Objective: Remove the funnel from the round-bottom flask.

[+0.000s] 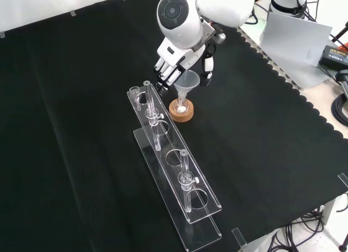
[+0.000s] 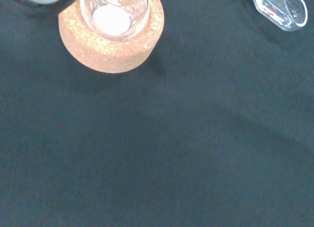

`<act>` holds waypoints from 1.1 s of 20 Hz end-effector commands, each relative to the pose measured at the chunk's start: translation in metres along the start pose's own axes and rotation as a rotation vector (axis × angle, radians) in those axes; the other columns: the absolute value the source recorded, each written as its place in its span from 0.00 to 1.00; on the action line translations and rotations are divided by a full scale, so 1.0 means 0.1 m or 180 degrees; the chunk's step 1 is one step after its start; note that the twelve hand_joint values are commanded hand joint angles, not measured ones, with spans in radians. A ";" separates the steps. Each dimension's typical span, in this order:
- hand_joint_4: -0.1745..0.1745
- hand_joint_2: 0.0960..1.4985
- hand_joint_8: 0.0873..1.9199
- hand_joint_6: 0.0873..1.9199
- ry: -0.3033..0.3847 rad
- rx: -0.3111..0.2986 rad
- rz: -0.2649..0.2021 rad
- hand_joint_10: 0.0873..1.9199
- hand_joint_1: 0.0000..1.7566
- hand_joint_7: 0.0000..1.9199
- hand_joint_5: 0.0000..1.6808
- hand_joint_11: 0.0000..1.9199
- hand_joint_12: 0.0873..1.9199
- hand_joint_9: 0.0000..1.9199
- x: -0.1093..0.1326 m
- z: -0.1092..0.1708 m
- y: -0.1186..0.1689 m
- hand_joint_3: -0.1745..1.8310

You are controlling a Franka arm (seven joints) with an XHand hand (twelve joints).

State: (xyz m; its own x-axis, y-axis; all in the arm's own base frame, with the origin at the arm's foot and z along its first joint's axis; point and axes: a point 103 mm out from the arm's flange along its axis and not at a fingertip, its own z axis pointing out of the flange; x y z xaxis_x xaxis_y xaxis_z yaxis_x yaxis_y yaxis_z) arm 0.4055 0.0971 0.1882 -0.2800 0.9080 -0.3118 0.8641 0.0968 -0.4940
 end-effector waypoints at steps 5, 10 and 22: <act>0.42 0.46 0.32 0.00 -0.0151 -0.0289 0.0068 0.26 0.48 0.10 0.23 0.23 0.68 0.33 0.00 -0.02 0.00 0.35; 0.51 0.48 0.29 0.03 -0.0278 -0.0484 0.0105 0.22 0.52 0.23 0.39 0.28 0.65 0.42 0.00 -0.09 -0.05 0.38; 0.61 0.49 0.27 0.28 -0.0360 -0.0513 0.0113 0.15 0.56 0.30 0.44 0.35 0.60 0.50 -0.04 -0.33 -0.22 0.39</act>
State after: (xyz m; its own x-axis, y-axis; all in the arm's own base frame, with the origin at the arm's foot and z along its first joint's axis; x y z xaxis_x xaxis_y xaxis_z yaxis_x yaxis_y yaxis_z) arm 0.4034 0.1022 0.2195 -0.2824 0.8651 -0.4146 0.9269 0.1347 -0.3503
